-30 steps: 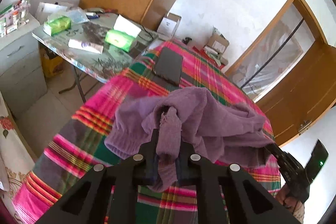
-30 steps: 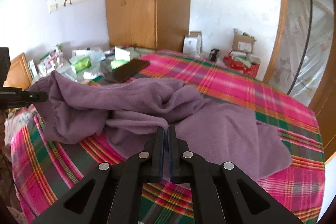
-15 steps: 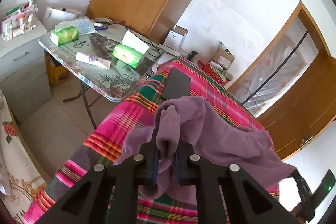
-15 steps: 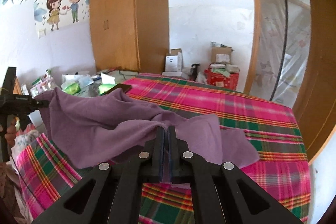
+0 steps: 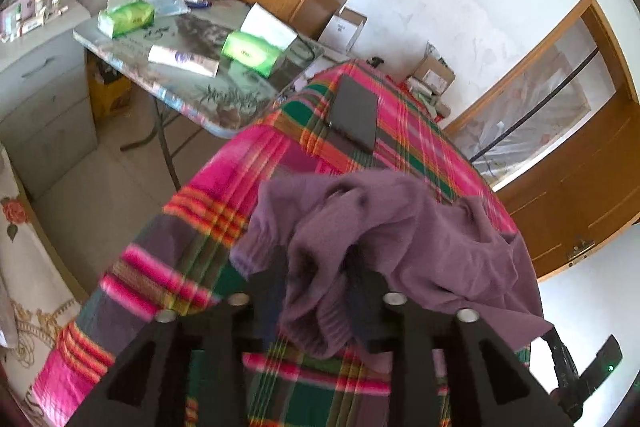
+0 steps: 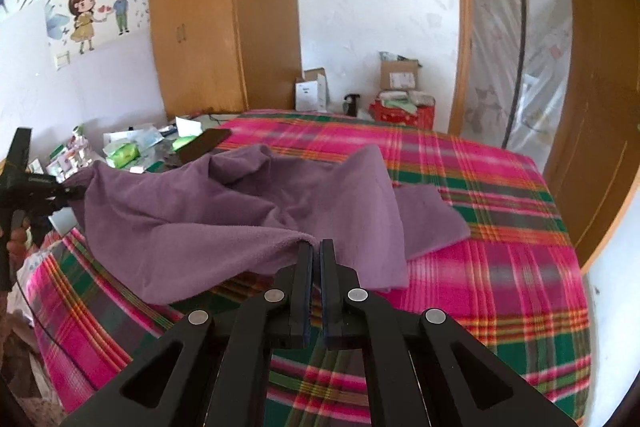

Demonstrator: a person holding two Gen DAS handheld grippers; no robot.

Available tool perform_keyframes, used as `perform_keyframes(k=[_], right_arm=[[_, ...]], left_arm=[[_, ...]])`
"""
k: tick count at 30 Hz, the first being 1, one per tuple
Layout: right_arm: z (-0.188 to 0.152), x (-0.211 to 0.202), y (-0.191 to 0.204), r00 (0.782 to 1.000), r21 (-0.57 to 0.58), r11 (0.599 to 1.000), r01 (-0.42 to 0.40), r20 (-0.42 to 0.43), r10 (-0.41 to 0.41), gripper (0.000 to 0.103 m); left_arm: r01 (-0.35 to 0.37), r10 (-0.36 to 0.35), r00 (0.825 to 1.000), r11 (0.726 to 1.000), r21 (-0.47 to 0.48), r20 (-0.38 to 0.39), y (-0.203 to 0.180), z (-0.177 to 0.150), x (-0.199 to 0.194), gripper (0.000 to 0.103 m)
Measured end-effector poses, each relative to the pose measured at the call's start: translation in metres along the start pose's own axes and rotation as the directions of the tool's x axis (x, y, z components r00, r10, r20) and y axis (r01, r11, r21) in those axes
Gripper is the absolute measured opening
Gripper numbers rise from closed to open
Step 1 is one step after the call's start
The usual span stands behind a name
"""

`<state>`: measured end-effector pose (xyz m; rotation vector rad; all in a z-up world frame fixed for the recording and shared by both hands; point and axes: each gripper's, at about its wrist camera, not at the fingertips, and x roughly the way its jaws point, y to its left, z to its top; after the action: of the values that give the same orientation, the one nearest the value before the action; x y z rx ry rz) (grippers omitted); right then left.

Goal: Fold clothes

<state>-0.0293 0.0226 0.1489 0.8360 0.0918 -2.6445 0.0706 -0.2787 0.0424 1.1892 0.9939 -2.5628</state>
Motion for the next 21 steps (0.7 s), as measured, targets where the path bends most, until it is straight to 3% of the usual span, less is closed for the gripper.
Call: perform_keyframes(k=[8,15,21], right_arm=[[-0.013,0.008,0.0,0.999,-0.008,0.999,0.041,-0.027,-0.041,0.004],[-0.022,0.014,-0.003,0.996,0.034,0.999,0.031,-0.085,-0.028,0.008],[-0.037,0.004,-0.018,0.992,0.188,0.981,-0.039,-0.109,0.06,0.025]], left_arm=[[0.006,-0.014,0.995,0.997,-0.075,-0.103,0.02,-0.041,0.002,0.037],[0.096,-0.113,0.983,0.988,-0.121,-0.144,0.012,-0.061,0.015,0.039],[-0.039,0.038,0.997,0.999,-0.024,-0.074,-0.003,-0.064,0.014,0.04]])
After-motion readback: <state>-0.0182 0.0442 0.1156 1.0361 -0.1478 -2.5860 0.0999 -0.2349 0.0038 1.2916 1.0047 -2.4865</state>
